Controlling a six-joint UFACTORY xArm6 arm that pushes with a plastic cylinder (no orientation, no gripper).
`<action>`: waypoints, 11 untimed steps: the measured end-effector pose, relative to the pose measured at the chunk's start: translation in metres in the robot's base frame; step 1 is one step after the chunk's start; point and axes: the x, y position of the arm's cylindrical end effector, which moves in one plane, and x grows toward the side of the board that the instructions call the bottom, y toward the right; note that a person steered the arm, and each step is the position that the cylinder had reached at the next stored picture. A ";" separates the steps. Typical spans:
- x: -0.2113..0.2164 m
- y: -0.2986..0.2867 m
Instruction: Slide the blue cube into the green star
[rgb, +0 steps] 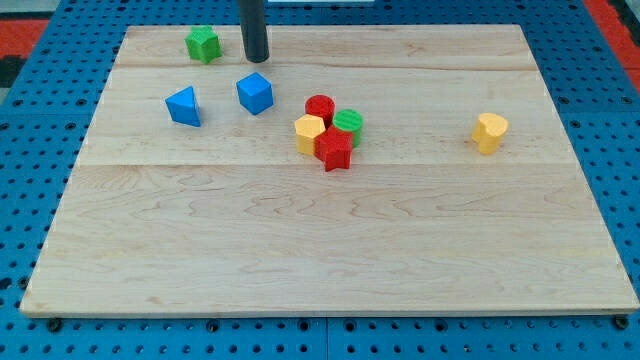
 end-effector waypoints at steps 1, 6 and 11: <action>-0.022 -0.007; 0.009 0.061; 0.056 -0.065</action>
